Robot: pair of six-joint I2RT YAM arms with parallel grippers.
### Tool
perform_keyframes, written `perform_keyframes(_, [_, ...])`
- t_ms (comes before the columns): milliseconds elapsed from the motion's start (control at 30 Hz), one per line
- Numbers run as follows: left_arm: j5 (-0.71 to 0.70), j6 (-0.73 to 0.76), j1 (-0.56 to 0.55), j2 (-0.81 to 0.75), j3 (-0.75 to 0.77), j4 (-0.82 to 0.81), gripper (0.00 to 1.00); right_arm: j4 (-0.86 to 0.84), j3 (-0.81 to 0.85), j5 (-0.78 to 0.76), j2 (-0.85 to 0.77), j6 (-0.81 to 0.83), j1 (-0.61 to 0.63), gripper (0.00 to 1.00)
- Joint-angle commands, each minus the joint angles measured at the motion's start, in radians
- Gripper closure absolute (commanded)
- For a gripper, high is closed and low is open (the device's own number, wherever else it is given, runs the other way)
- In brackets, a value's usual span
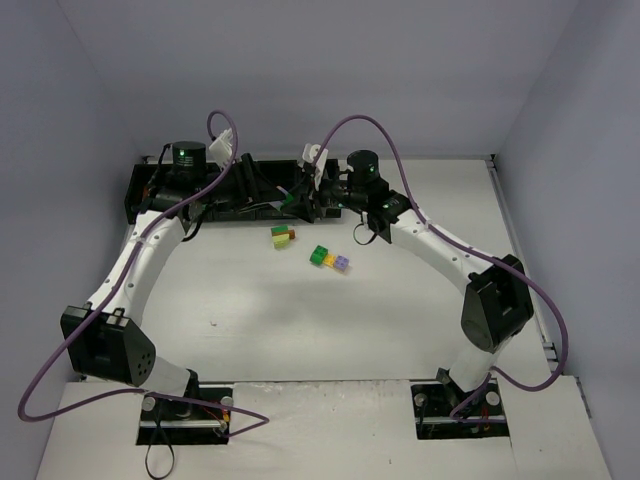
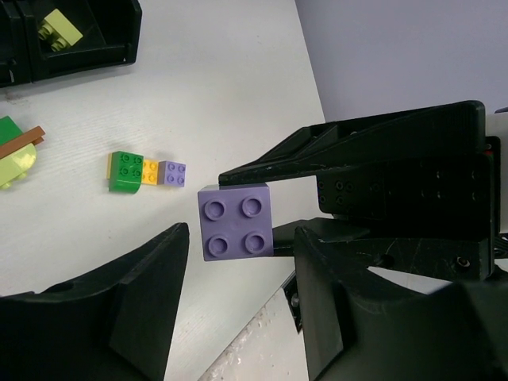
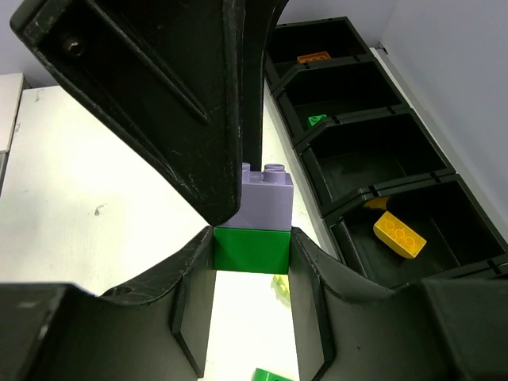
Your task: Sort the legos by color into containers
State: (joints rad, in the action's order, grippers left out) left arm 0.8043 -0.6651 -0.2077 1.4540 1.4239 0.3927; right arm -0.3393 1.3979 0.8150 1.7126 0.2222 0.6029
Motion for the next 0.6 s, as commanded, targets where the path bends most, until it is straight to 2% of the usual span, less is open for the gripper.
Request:
perform_keyframes(0, [0.009,0.025,-0.004,-0.014,0.018,-0.02,0.51,-0.06,0.018,0.001,-0.042,-0.009,-0.003,1.0])
perform_keyframes(133, [0.001,0.032,-0.007,-0.012,0.018,-0.018,0.52,-0.055,0.023,0.006,-0.039,-0.009,-0.003,1.0])
perform_keyframes(567, [-0.008,0.045,-0.025,0.003,0.006,-0.061,0.71,-0.035,0.029,0.004,-0.03,-0.004,-0.003,1.0])
